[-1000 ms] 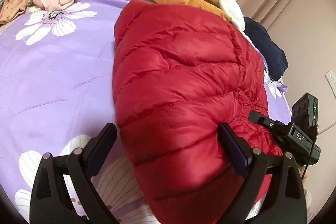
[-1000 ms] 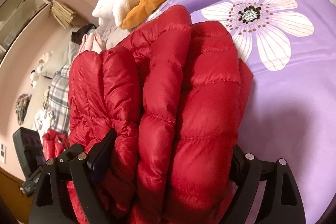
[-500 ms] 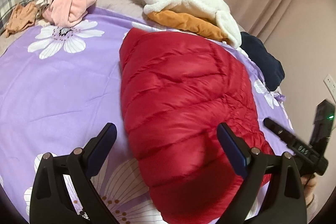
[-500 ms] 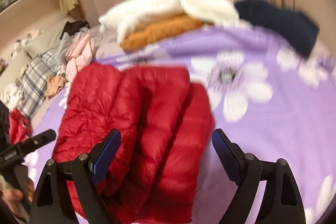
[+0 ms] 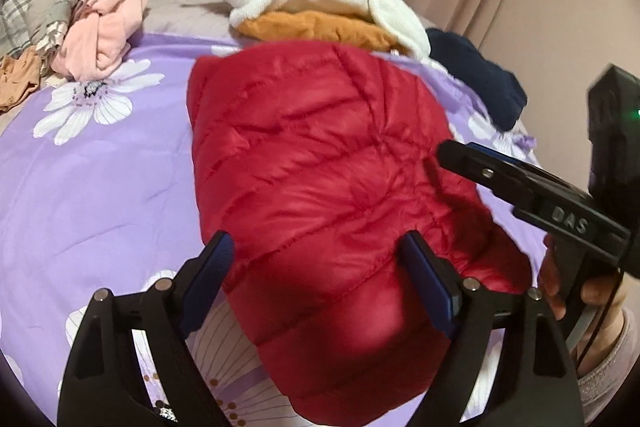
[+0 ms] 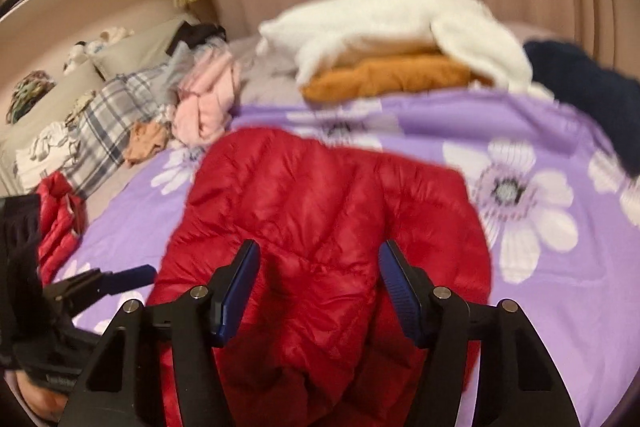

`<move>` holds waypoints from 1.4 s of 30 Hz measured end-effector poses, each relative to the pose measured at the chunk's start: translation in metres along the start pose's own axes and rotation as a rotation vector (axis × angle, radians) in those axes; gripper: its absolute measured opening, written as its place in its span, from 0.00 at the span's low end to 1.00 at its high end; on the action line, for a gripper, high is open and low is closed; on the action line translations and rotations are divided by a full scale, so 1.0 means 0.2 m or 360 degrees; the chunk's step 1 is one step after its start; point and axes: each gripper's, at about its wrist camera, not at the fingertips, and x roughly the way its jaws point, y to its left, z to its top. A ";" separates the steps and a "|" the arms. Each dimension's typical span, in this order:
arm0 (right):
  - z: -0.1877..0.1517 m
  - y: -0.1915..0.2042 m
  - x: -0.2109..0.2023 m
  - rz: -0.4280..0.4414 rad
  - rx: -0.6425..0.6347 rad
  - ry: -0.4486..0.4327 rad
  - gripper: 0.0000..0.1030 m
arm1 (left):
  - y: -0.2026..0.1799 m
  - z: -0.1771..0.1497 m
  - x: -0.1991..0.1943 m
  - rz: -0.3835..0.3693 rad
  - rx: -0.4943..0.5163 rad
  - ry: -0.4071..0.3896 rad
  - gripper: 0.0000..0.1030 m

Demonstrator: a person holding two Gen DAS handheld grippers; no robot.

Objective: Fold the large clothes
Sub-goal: 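Lower the red jacket bundle onto the bed with both tools, then press the bundle flat with the left tool while the right tool pats it down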

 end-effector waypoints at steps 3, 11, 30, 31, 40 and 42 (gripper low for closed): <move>-0.05 -0.01 0.05 -0.0006 0.0024 0.0099 0.63 | 0.01 -0.02 0.05 -0.0001 -0.0001 0.0047 0.84; -0.11 -0.07 0.10 0.0026 0.0112 0.0180 0.63 | 0.01 -0.05 0.12 0.0014 0.0008 0.0101 0.85; 0.10 0.00 0.15 0.0057 0.0052 0.0155 0.63 | 0.02 -0.06 0.11 -0.0010 -0.0037 0.0113 0.86; 0.09 -0.01 0.17 0.0051 0.0072 0.0194 0.63 | 0.02 -0.06 0.11 -0.0013 -0.0037 0.0108 0.86; 0.05 -0.08 0.21 0.0095 0.0239 0.0302 0.63 | 0.00 -0.07 0.13 -0.0006 -0.0034 0.0116 0.87; 0.05 -0.05 0.15 0.0081 0.0203 0.0254 0.63 | 0.00 -0.07 0.13 -0.0006 -0.0041 0.0116 0.87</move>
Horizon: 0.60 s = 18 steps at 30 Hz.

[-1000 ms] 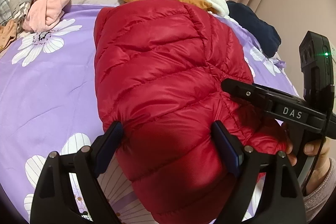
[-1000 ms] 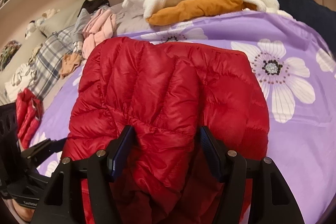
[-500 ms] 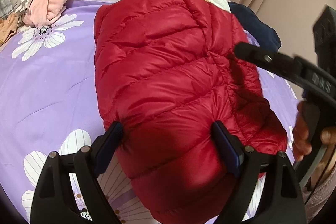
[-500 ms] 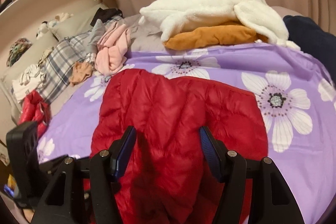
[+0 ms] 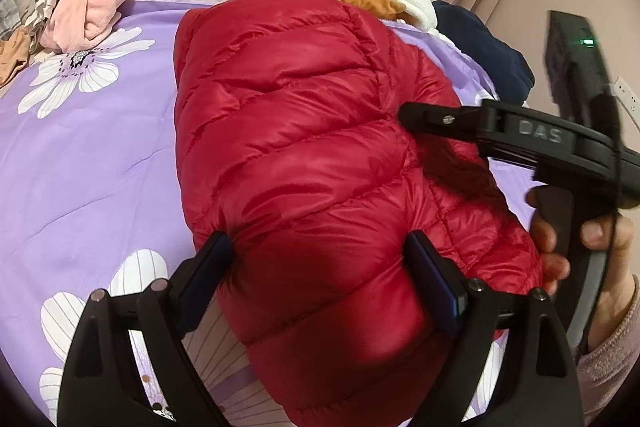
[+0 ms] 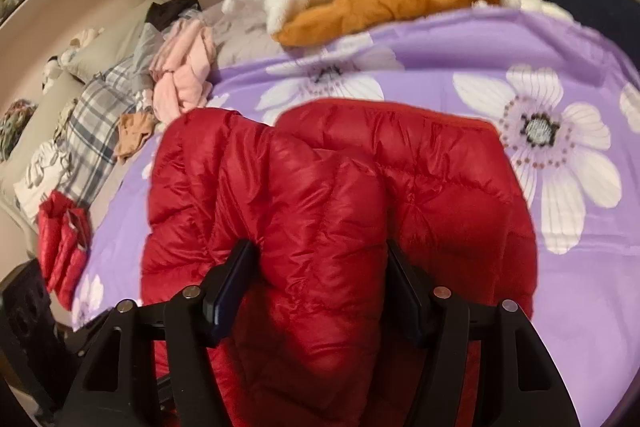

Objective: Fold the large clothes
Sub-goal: 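Press the bundle flat with the left tool while the right tool pats it down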

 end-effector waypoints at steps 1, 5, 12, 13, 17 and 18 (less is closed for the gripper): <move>0.00 0.02 -0.03 -0.0013 -0.0038 -0.0032 0.63 | 0.00 0.00 0.00 0.0000 -0.0005 0.0001 0.87; -0.06 0.15 -0.19 -0.0074 -0.0251 -0.0166 0.63 | 0.02 0.00 0.00 -0.0007 -0.0031 0.0006 0.88; -0.20 0.24 -0.32 -0.0062 -0.0413 -0.0212 0.63 | 0.01 -0.01 0.00 -0.0001 -0.0032 0.0005 0.89; -0.22 0.23 -0.31 -0.0061 -0.0416 -0.0196 0.63 | 0.01 -0.01 0.00 -0.0002 -0.0034 0.0005 0.89; -0.27 0.19 -0.22 -0.0099 -0.0379 -0.0081 0.63 | 0.02 -0.01 0.01 -0.0003 -0.0034 0.0008 0.90; -0.29 0.16 -0.19 -0.0111 -0.0345 -0.0036 0.63 | 0.02 -0.01 0.01 -0.0002 -0.0033 0.0010 0.90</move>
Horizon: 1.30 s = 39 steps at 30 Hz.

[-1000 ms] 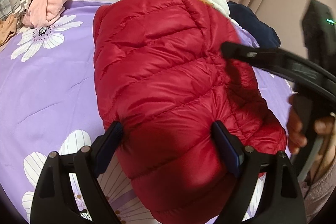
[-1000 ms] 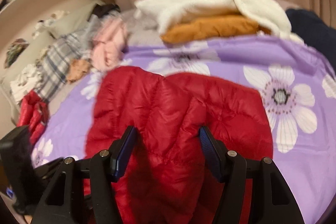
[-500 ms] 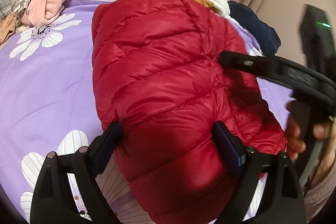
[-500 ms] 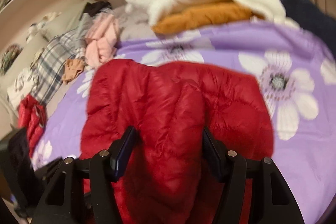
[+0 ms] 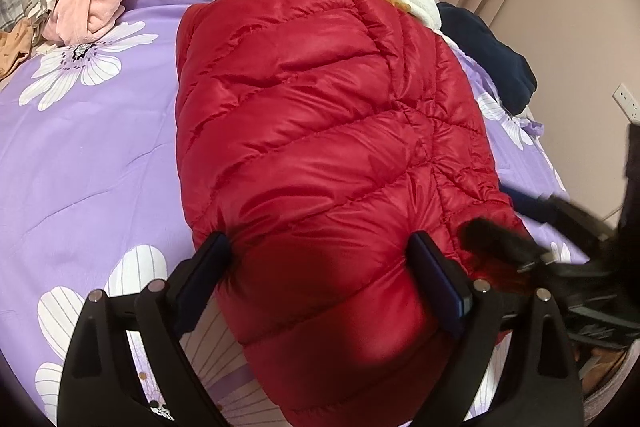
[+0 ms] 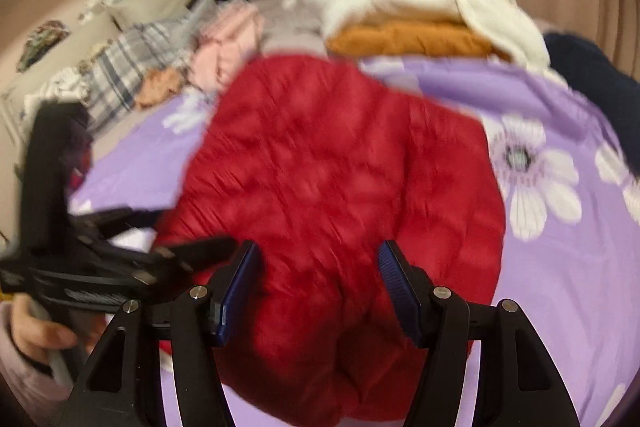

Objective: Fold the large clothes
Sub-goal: 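Press the bundle flat with the left tool while the right tool pats it down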

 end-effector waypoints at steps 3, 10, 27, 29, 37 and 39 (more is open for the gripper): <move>-0.04 -0.04 0.03 0.0047 0.0081 0.0002 0.63 | -0.01 -0.01 0.02 0.0014 0.0024 0.0012 0.90; -0.07 -0.06 0.04 0.0071 0.0121 0.0001 0.63 | 0.01 -0.01 0.05 0.0016 0.0007 0.0023 0.92; -0.08 -0.07 0.04 0.0090 0.0160 -0.0011 0.63 | -0.01 -0.02 0.03 0.0066 0.0003 0.0011 0.93; -0.08 -0.07 0.03 0.0080 0.0154 -0.0015 0.63 | -0.02 -0.02 0.01 0.0080 0.0023 -0.0002 0.93; -0.07 -0.07 -0.04 0.0057 0.0165 -0.0050 0.63 | -0.06 -0.03 -0.05 0.0120 0.0084 -0.0044 0.92; -0.07 -0.09 -0.05 0.0048 0.0171 -0.0052 0.63 | -0.07 -0.03 -0.07 0.0131 0.0100 -0.0055 0.92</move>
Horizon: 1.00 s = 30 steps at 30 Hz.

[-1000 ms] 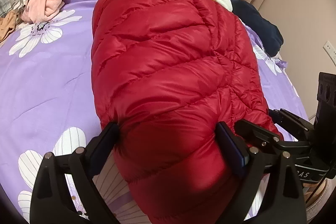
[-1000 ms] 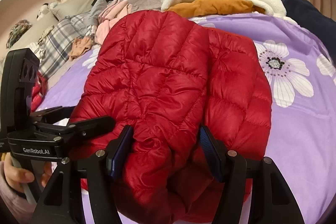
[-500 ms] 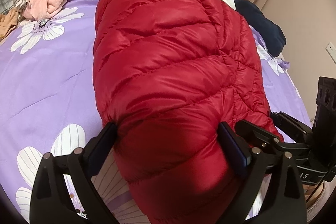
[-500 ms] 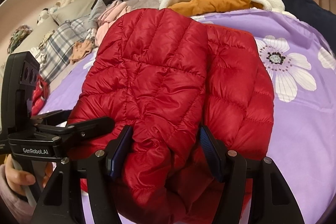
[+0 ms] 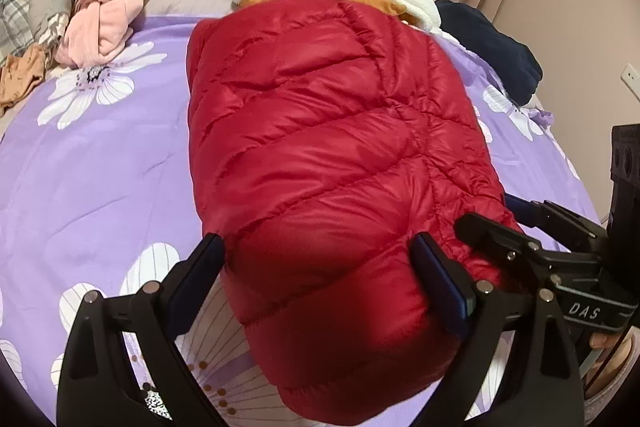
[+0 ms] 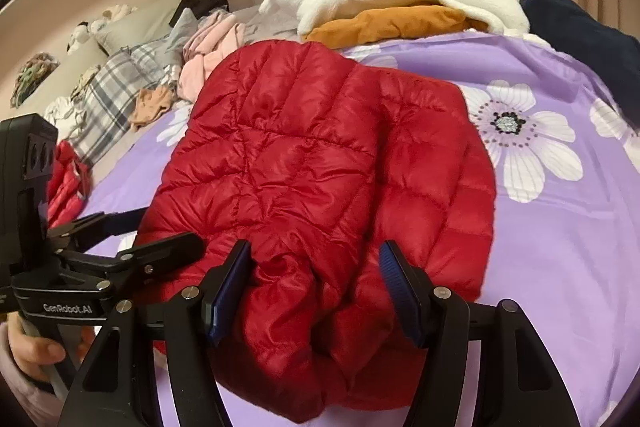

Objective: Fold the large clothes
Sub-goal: 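Press the bundle flat with the left tool while the right tool pats it down, then open both tools and pull them back from the folded jacket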

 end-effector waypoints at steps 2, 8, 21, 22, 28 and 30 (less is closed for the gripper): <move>0.00 -0.01 -0.01 -0.0007 0.0005 -0.0006 0.63 | 0.00 0.00 -0.01 0.0000 0.0013 -0.0007 0.92; -0.01 -0.02 -0.01 -0.0024 0.0015 0.0013 0.63 | 0.00 -0.02 0.00 0.0000 0.0008 0.0008 0.92; -0.03 -0.02 -0.03 -0.0061 0.0014 0.0038 0.63 | -0.01 -0.04 -0.02 0.0014 -0.0013 0.0023 0.92; -0.03 -0.02 -0.03 -0.0062 0.0015 0.0038 0.63 | -0.01 -0.04 -0.02 0.0015 -0.0014 0.0024 0.92; -0.04 0.00 -0.07 -0.0101 0.0012 0.0039 0.63 | -0.02 -0.05 -0.08 0.0031 -0.0013 0.0007 0.92; -0.04 0.02 -0.11 -0.0122 -0.0013 0.0025 0.63 | -0.03 -0.06 -0.11 0.0034 -0.0009 0.0001 0.91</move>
